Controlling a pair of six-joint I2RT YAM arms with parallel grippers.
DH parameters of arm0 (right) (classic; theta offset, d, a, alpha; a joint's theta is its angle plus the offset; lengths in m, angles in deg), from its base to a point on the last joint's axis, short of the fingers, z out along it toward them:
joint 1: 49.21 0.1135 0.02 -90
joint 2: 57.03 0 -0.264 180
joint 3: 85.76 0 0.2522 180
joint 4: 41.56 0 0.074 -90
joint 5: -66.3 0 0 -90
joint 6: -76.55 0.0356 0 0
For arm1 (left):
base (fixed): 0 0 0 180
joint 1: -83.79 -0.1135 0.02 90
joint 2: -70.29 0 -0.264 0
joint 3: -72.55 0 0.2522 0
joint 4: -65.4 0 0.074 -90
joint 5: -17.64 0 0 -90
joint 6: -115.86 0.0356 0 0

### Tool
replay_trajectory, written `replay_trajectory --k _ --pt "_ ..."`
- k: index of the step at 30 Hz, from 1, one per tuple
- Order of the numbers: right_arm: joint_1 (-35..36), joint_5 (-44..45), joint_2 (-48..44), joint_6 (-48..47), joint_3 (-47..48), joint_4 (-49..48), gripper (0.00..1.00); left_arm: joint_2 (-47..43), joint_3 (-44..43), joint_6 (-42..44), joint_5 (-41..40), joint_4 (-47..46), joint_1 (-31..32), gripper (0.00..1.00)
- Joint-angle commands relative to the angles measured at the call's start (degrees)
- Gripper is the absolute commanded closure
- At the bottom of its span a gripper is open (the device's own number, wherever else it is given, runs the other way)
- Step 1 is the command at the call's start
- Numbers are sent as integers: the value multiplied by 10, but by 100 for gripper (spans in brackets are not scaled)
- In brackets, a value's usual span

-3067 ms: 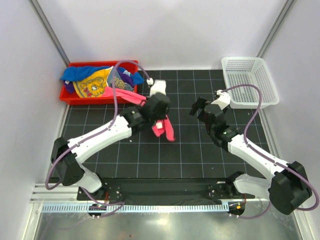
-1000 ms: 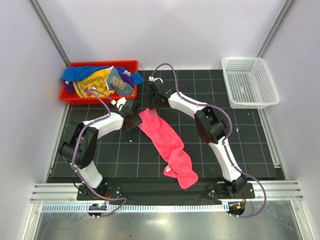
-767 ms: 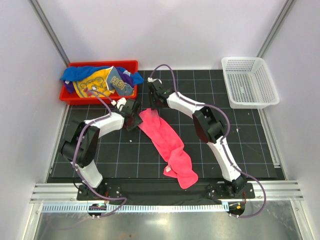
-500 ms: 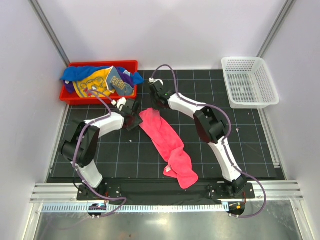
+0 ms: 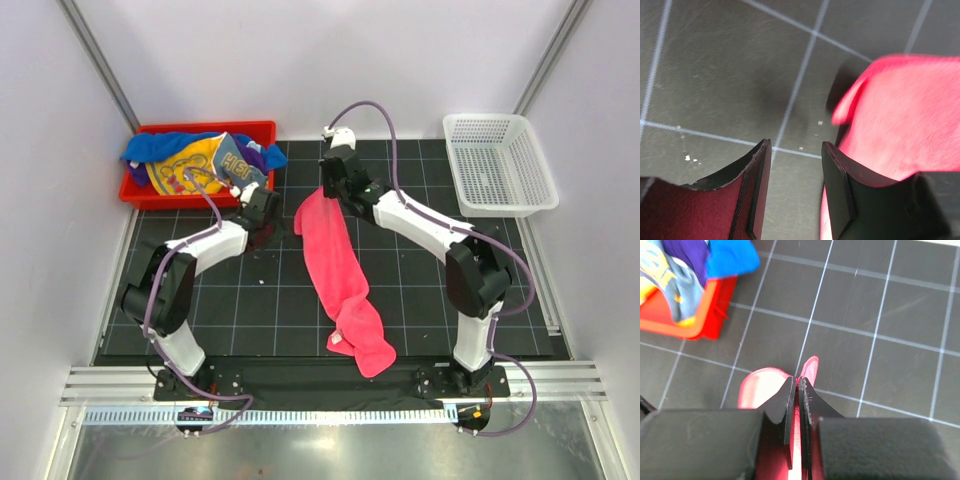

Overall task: Fold and stack the towels
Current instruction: Flatten out the crumpled towel

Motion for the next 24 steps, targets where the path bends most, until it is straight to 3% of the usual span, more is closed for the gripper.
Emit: replay_trajectory --k 1,11,24 --pt "1 25 -34 -25 0 -17 95 -34 -24 32 29 -50 -1 51" --pt "1 48 -29 -35 54 37 97 36 -78 71 117 -105 -3 49" --pt "-9 60 6 -41 62 37 97 158 -158 43 92 -98 -3 50"
